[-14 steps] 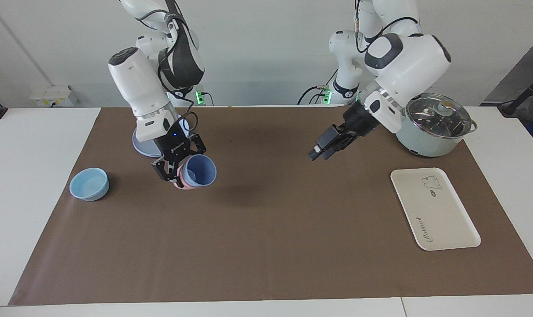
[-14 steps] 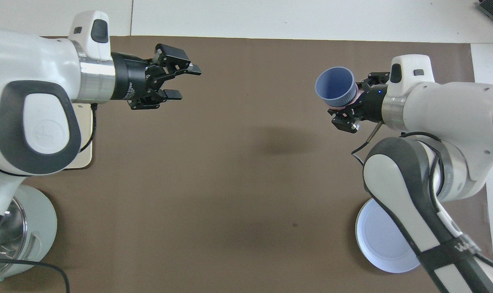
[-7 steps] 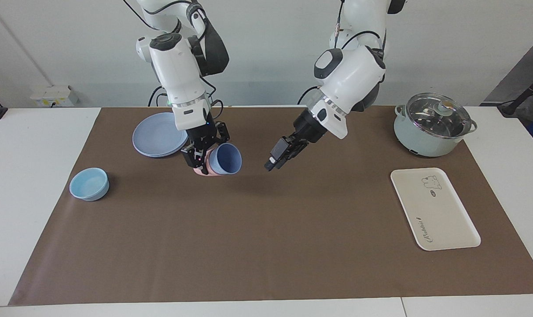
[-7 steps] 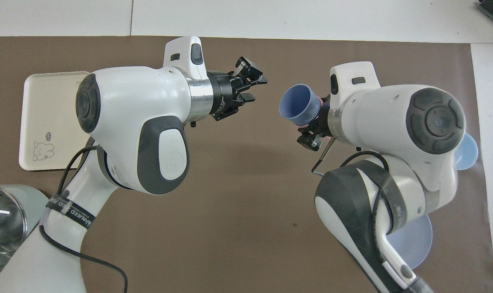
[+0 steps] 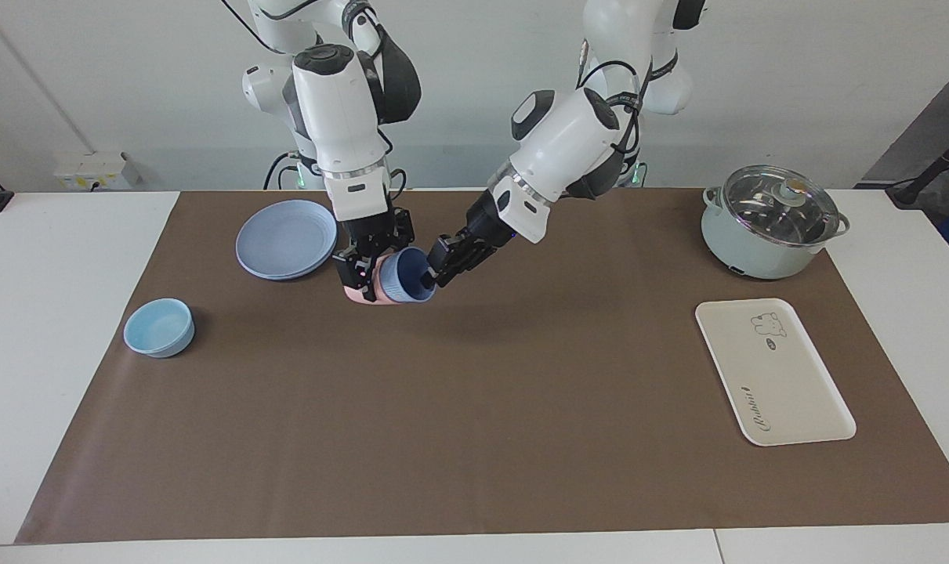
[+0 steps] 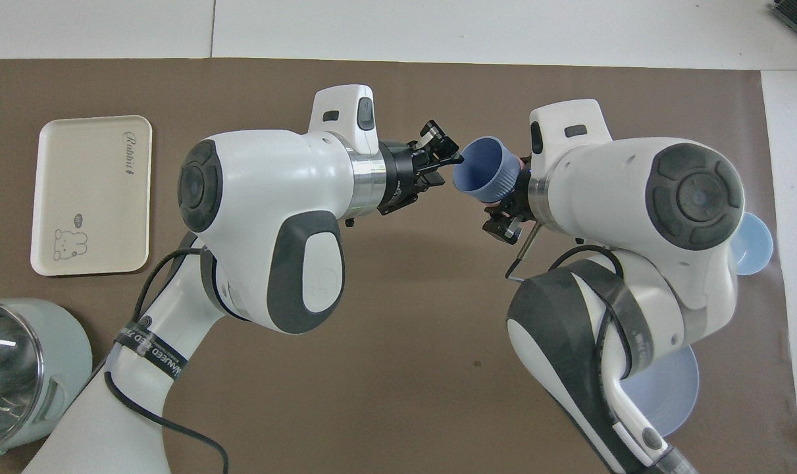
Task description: Place cup on tray
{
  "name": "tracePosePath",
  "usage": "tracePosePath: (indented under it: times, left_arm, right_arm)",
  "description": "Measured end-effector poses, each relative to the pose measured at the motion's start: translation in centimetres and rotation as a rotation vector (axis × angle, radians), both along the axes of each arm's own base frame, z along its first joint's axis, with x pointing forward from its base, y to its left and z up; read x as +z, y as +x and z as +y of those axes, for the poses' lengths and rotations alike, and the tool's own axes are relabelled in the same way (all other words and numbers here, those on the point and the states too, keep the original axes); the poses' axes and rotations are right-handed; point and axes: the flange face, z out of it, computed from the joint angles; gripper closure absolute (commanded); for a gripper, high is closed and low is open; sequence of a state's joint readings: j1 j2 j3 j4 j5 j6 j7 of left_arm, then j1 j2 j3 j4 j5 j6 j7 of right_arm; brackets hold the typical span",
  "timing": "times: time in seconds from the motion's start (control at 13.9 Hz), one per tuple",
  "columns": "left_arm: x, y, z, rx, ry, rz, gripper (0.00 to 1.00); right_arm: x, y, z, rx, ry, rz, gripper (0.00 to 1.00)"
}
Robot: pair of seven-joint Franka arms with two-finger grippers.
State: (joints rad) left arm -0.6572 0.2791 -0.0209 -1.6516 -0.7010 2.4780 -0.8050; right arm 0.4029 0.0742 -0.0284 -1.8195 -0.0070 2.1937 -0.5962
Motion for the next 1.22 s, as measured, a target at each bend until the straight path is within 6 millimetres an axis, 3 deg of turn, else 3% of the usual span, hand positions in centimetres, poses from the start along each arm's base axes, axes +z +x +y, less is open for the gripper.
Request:
tracePosePath:
  times: [0.07,0.43,0.72,0.94,1.22]
  left_arm:
    - [-0.1,-0.3,-0.4,-0.007,0.002,0.000,1.00]
    - [0.3,-0.4,-0.5,-0.019,0.019,-0.031,1.00]
    - [2.3,1.0,0.8,-0.057,0.066,-0.041,1.00]
    - [5.7,4.9,5.5,-0.076,0.175,-0.061,1.00]
    - [4.9,10.3,14.9,0.018,0.324,-0.072,1.00]
  right_arm:
    - [0.0,0.0,0.0,0.000,-0.001,0.002,1.00]
    - [-0.2,-0.1,0.1,0.003,-0.004,0.010,1.00]
    - [-0.1,0.0,0.1,0.002,-0.003,0.006,1.00]
    - [-0.5,0.1,0.2,0.002,-0.006,0.012,1.00]
    - [-0.4,0.2,-0.1,-0.002,-0.005,0.009,1.00]
